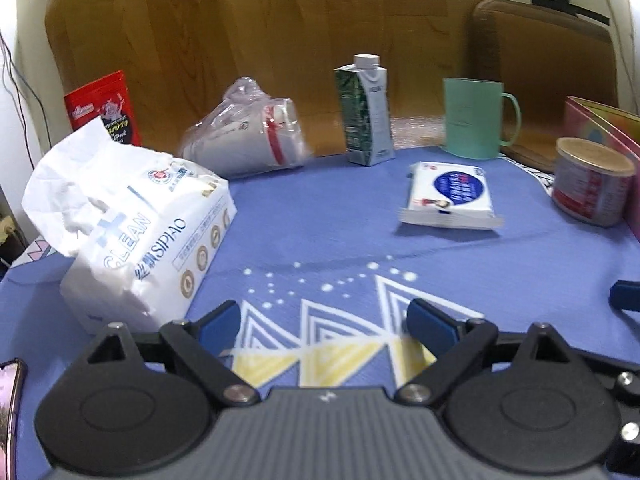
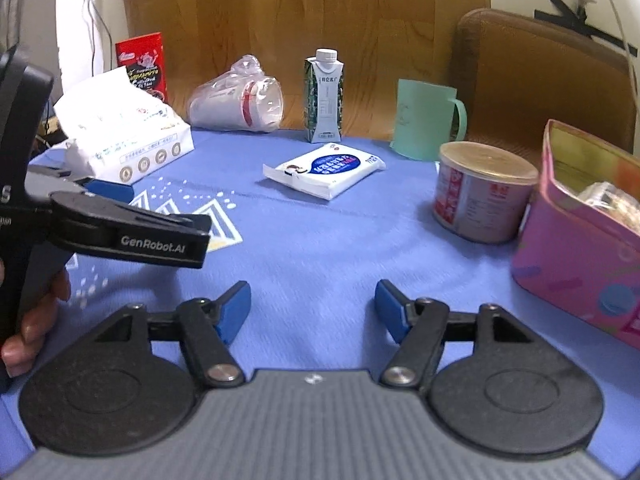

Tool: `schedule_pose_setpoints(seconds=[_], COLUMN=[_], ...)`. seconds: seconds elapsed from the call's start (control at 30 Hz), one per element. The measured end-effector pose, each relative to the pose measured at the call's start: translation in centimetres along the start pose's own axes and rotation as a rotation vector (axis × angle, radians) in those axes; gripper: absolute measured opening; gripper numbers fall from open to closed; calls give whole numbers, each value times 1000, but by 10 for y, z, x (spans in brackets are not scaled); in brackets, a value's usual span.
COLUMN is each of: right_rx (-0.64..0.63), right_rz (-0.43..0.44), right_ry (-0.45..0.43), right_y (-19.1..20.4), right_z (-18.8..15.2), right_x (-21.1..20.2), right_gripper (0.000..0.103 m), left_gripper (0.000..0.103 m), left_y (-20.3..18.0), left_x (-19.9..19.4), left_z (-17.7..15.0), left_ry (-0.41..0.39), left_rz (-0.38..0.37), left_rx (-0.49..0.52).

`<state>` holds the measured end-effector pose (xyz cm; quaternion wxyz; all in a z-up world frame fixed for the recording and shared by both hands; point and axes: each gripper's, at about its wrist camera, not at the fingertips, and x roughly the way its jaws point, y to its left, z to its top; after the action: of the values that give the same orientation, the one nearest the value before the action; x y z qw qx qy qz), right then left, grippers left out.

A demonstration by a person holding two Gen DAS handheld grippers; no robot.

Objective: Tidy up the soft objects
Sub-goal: 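Pull both tools back from the tin toward the white wipes pack, then lower the right tool onto the white wipes pack and close it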

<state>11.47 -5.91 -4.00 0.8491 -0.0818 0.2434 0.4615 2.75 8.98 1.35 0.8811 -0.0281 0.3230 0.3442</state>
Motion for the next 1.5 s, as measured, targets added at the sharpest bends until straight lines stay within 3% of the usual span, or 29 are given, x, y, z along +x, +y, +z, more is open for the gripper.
schedule_pose_setpoints(seconds=[0.73,1.5], right_rx=[3,2], right_rz=[4,-14], right_ry=[-3,22], right_y=[1,2], right_z=[0,3], right_x=[2,10], right_gripper=[76,89], left_gripper=[98,98], left_y=[8,12], left_x=[2,2], left_z=[-2,-4], left_ry=[18,19], left_rz=[-30,-17], left_rx=[-57,-92])
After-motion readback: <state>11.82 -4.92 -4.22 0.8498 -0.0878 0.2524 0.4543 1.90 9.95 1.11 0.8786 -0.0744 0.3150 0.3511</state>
